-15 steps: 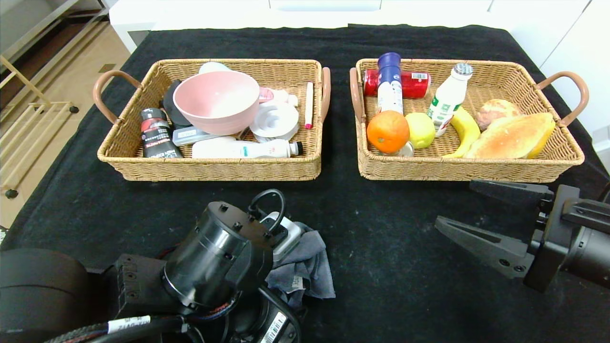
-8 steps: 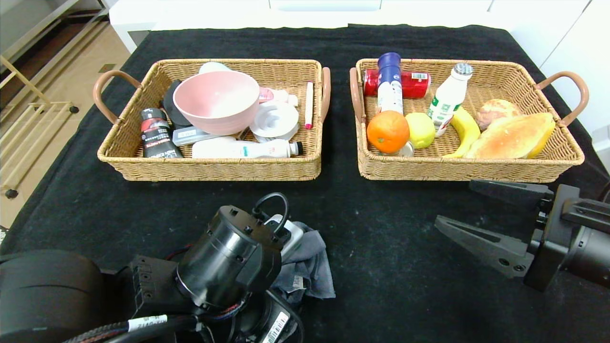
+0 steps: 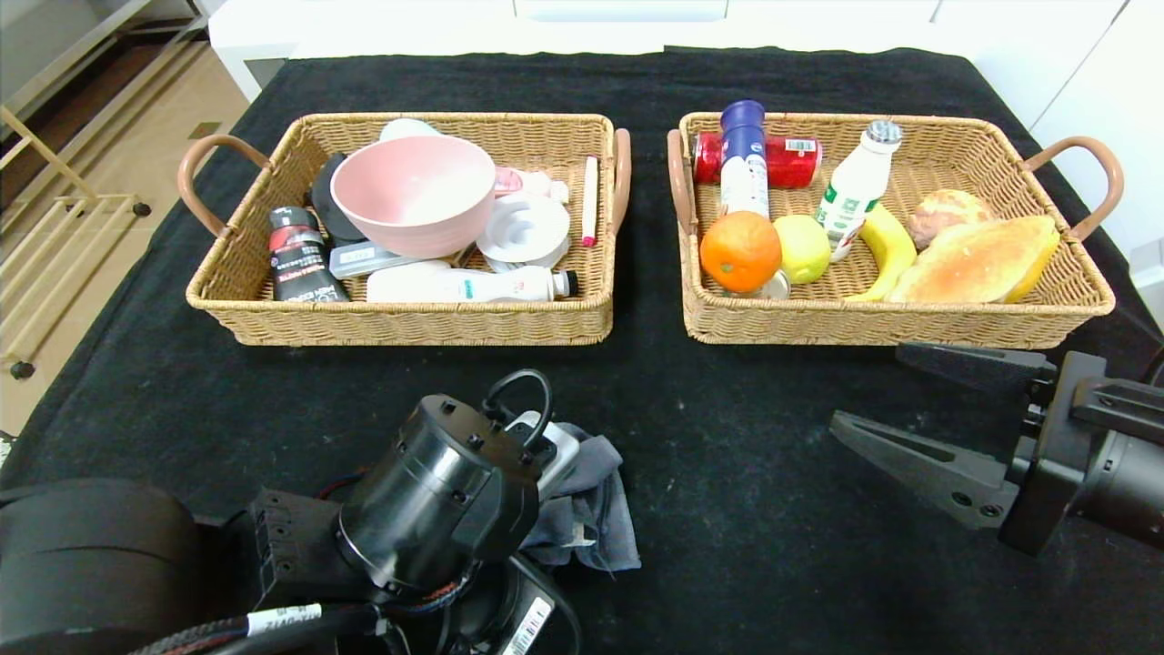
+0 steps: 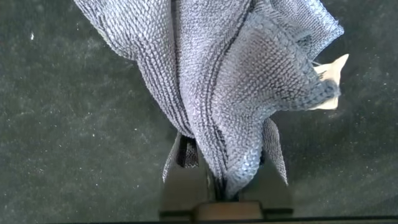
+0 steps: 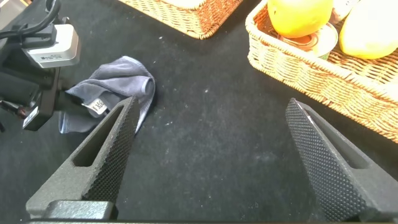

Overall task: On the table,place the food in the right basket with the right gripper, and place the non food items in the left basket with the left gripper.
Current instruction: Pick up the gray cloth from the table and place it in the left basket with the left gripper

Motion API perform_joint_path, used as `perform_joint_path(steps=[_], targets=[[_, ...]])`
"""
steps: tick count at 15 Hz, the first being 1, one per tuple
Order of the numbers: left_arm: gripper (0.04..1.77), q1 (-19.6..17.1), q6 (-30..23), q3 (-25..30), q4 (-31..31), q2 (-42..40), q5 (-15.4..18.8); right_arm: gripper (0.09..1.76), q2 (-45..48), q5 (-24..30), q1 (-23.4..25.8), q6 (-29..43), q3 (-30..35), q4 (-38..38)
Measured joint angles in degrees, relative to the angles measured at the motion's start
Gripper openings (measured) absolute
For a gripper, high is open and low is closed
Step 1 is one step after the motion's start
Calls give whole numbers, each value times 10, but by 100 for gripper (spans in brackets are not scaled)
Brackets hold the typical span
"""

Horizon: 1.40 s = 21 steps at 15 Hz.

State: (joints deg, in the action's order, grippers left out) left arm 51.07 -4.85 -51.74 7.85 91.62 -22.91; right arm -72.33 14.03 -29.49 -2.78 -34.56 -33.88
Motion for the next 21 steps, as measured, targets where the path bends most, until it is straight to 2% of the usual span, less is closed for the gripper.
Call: perform_joint_path(steps=[17,19,21], targets=[[23,1,-1,-3,3,-3,1,171,0,0,1,-1,1,1],[23,1,-2,-5,-15,-15,1,171,0,0,1,-1,1,1],[23,0,-4,-2,-60,-31,1,171,0,0,1,-1,1,1]])
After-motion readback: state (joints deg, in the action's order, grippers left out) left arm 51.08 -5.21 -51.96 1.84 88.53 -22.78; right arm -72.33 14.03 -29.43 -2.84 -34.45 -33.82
